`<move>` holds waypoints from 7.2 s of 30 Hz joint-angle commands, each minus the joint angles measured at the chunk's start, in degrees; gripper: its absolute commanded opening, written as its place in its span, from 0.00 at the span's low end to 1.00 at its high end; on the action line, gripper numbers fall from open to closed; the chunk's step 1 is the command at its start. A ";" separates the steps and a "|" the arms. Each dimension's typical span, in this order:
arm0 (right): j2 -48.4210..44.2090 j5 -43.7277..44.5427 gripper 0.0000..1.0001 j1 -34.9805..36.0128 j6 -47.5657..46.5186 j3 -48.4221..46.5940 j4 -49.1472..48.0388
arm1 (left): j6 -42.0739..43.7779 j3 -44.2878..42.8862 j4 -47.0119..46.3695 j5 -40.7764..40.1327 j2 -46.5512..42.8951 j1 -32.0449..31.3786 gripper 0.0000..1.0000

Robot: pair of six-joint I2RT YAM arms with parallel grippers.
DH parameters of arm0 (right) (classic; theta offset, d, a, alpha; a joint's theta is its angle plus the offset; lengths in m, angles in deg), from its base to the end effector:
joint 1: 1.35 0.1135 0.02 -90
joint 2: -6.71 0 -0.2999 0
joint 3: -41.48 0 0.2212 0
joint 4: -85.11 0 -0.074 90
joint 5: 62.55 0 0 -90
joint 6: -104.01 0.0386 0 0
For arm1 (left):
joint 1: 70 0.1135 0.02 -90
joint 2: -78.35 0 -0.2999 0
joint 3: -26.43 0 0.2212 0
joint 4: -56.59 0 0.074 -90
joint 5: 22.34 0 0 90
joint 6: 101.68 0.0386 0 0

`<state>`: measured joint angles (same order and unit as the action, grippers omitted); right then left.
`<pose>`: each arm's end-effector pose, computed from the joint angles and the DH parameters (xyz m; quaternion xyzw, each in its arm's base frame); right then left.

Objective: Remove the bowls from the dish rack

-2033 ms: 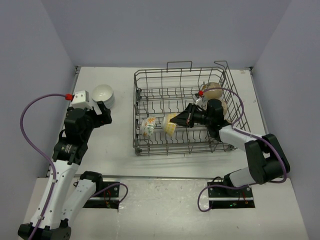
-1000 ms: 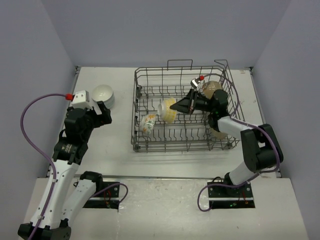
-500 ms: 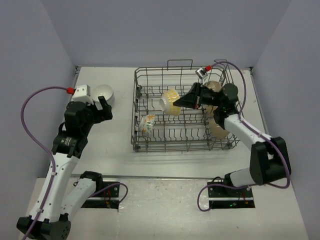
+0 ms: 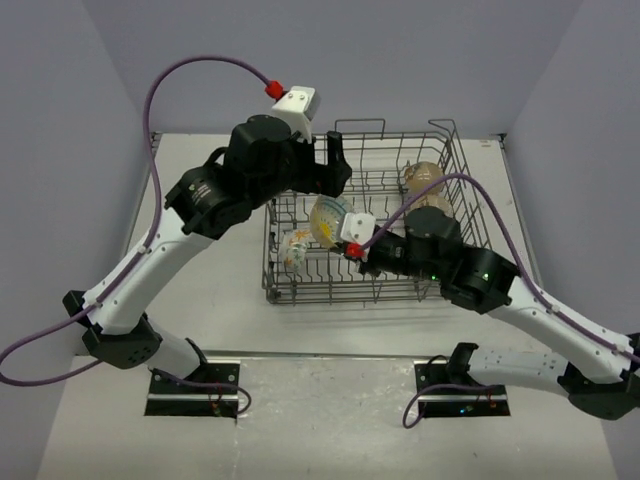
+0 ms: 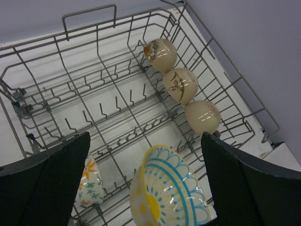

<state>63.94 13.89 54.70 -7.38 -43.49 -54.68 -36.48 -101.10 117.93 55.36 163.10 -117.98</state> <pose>0.0832 0.1397 0.4445 -0.5420 0.5579 0.2731 0.5661 0.1807 -0.1883 0.5268 0.1009 0.8033 -0.2744 0.5189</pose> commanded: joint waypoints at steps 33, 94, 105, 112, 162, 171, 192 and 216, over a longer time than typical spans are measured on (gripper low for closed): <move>2.62 39.55 0.99 9.52 -9.38 2.35 -12.87 | -10.53 16.67 11.01 -26.21 -7.83 1.03 0.00; 35.13 -22.65 0.65 -23.80 85.98 22.83 -59.53 | -15.91 62.76 -12.83 -3.62 -49.77 45.00 1.00; 42.34 -25.64 0.53 -22.92 88.71 20.98 -66.65 | -1.66 51.75 -11.94 0.44 -52.75 45.00 1.00; 45.68 -28.27 0.47 -22.13 91.43 20.45 -73.15 | 0.54 57.28 -13.61 -0.54 -52.85 45.00 1.00; 48.50 -34.60 0.00 -22.30 111.74 18.00 -107.70 | 2.82 65.73 -19.41 -0.54 -51.44 45.00 1.00; 47.54 -37.33 0.00 -23.27 115.25 14.92 -112.36 | 2.74 65.73 -19.50 -0.71 -51.26 45.00 1.00; 20.91 -7.57 0.00 -11.18 9.91 -13.38 0.55 | 2.48 26.12 -5.18 25.19 -28.96 43.17 1.00; 10.18 34.90 0.00 11.62 -10.87 -9.87 7.35 | -1.31 15.02 2.12 0.96 -6.18 2.02 0.77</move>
<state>76.27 44.27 65.02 -16.39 -50.31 -42.79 -38.09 -85.19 120.47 58.10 156.74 -115.78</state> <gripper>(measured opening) 0.065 0.800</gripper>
